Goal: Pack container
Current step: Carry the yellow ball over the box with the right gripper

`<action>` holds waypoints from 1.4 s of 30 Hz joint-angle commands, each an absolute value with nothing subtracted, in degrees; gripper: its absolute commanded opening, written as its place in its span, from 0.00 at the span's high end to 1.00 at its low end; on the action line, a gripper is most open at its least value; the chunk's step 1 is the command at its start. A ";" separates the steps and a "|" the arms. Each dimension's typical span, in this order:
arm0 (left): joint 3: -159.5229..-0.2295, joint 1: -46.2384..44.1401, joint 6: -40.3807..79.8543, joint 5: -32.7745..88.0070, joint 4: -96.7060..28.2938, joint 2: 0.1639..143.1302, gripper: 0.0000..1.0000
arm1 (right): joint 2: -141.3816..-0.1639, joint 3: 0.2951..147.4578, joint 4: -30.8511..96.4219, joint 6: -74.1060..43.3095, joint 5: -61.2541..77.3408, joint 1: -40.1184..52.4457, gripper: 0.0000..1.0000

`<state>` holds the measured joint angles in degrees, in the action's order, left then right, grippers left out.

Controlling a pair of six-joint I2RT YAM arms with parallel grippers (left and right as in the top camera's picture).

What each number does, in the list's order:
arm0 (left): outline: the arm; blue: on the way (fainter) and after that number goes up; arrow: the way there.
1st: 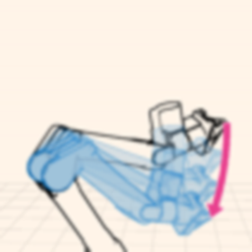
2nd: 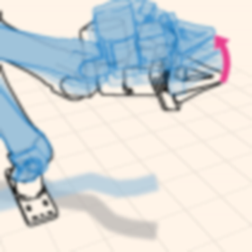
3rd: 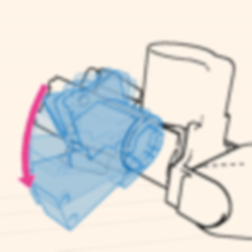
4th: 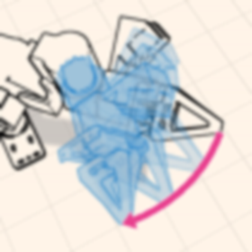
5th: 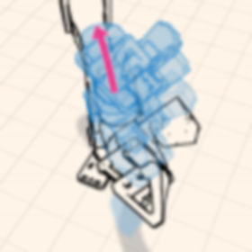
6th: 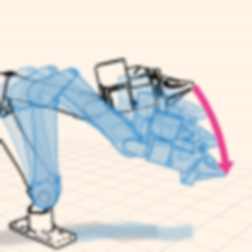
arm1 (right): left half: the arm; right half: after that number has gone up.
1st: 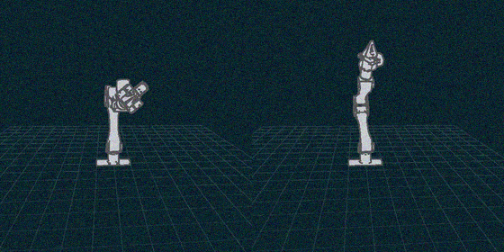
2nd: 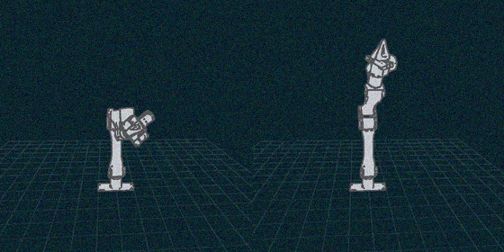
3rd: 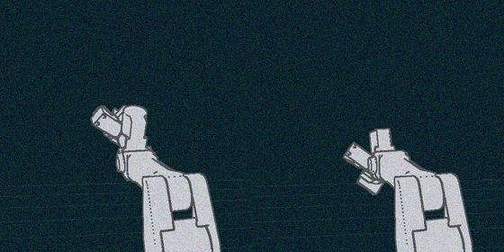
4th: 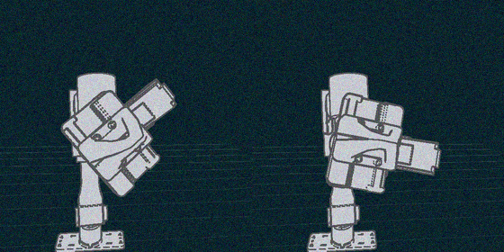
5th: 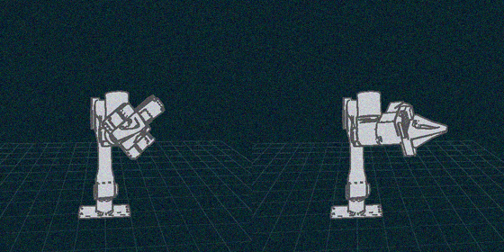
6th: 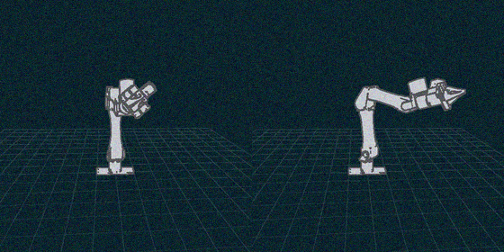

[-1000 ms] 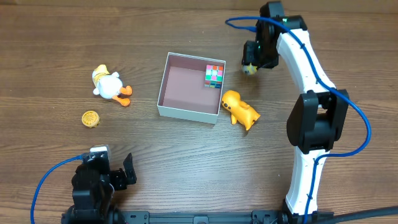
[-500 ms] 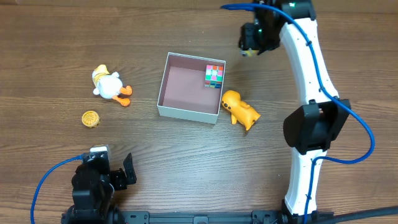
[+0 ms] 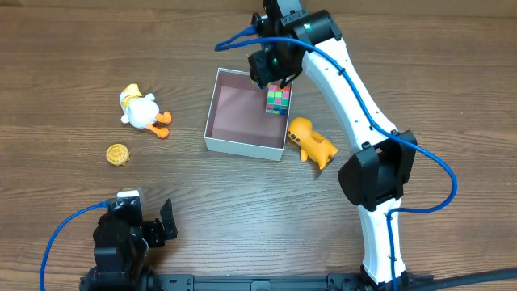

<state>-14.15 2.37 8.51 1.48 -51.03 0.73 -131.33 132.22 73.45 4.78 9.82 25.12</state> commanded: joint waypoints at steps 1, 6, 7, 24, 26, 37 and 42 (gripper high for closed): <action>-13.96 2.63 7.27 1.30 -50.76 0.32 0.00 | -131.92 128.70 71.02 6.48 11.11 24.80 0.51; -13.96 2.63 7.27 1.30 -50.76 0.32 0.00 | -131.92 127.48 68.93 6.50 11.27 24.82 0.52; -13.96 2.63 7.27 1.30 -50.76 0.32 0.00 | -131.92 127.48 68.20 6.50 11.31 24.82 0.52; -13.96 2.63 7.27 1.30 -50.76 0.32 0.00 | -131.96 121.12 60.93 6.48 14.02 25.67 0.51; -13.96 2.63 7.27 1.30 -50.76 0.32 0.00 | -131.96 121.12 60.60 6.48 14.04 25.67 0.51; -13.96 2.63 7.27 1.30 -50.76 0.32 0.00 | -131.96 121.12 60.25 6.48 14.02 25.67 0.43; -13.96 2.63 7.27 1.30 -50.76 0.32 0.00 | -131.96 121.12 60.20 6.48 14.02 25.67 0.43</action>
<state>-14.15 2.37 8.51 1.45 -51.03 0.73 -131.76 121.38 60.69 6.24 13.30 25.28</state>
